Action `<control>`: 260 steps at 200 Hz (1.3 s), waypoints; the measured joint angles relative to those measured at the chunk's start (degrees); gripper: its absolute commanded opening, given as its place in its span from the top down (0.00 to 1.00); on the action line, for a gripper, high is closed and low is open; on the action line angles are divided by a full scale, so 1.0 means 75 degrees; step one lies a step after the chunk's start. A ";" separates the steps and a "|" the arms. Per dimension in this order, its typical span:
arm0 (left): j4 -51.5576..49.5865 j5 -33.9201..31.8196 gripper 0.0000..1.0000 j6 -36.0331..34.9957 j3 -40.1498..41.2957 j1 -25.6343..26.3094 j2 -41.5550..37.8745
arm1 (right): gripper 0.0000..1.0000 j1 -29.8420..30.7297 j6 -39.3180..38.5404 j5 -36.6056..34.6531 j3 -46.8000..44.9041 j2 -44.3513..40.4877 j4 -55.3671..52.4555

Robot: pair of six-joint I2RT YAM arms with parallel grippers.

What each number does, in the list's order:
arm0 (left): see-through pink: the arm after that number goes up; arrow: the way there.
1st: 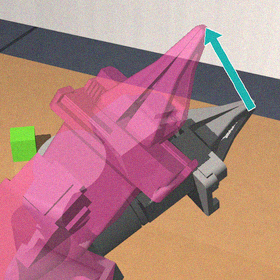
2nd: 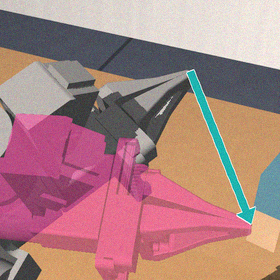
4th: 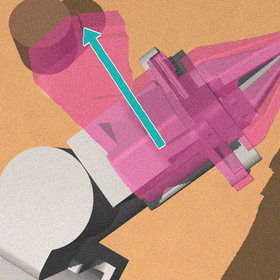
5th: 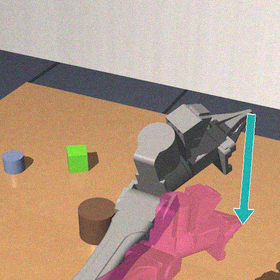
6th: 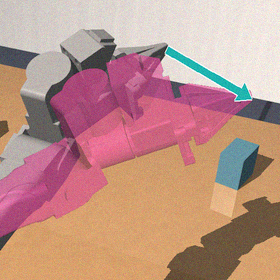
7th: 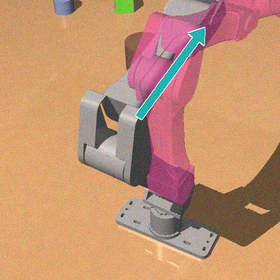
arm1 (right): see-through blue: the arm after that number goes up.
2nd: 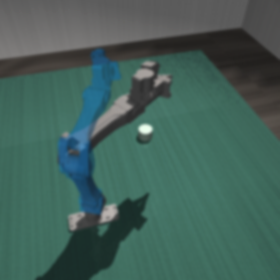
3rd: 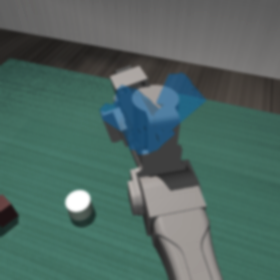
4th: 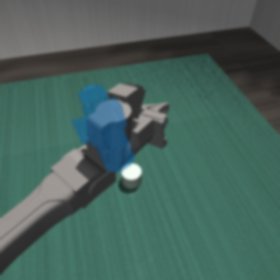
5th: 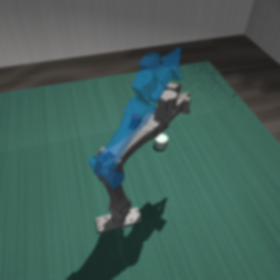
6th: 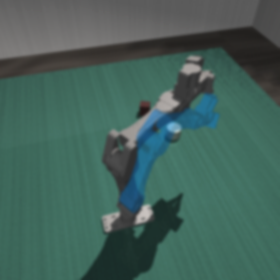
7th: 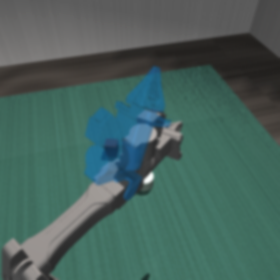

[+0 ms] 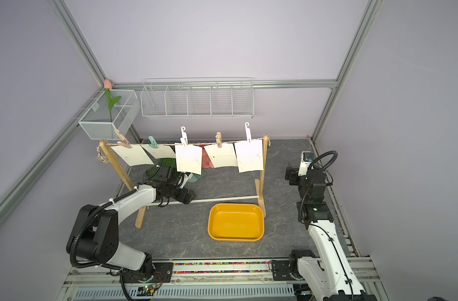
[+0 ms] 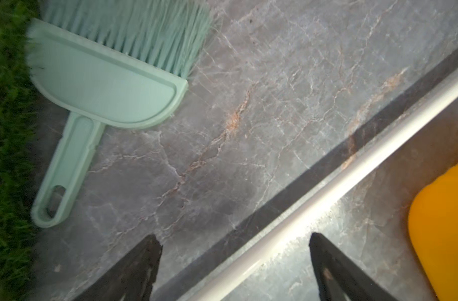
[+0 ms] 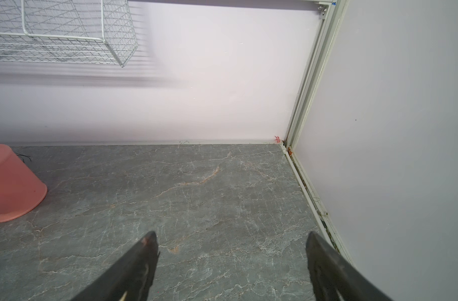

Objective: Remove the postcards from the strings
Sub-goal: Pinch the postcard on the clothesline.

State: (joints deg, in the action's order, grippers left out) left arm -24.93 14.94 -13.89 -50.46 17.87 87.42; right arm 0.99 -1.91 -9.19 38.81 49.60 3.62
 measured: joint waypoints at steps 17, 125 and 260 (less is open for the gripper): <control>-0.0408 0.0070 0.11 0.0090 -0.0289 0.0041 0.0184 | 0.11 0.0000 -0.0052 0.0000 0.0000 -0.0015 -0.0009; -0.2841 0.0828 0.00 0.1816 -0.0944 0.0487 0.0058 | 0.11 0.0000 -0.0236 -0.0032 0.0038 -0.0303 -0.0093; -0.2238 0.2218 0.00 0.5368 0.1390 0.1830 -0.2879 | 0.11 0.0000 -0.0277 -0.0082 0.0175 -0.0478 -0.0402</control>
State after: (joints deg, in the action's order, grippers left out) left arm -41.71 31.57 26.37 -40.03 31.59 65.82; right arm 0.99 -3.99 -9.80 40.12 46.02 0.60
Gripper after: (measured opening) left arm 0.996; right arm 0.890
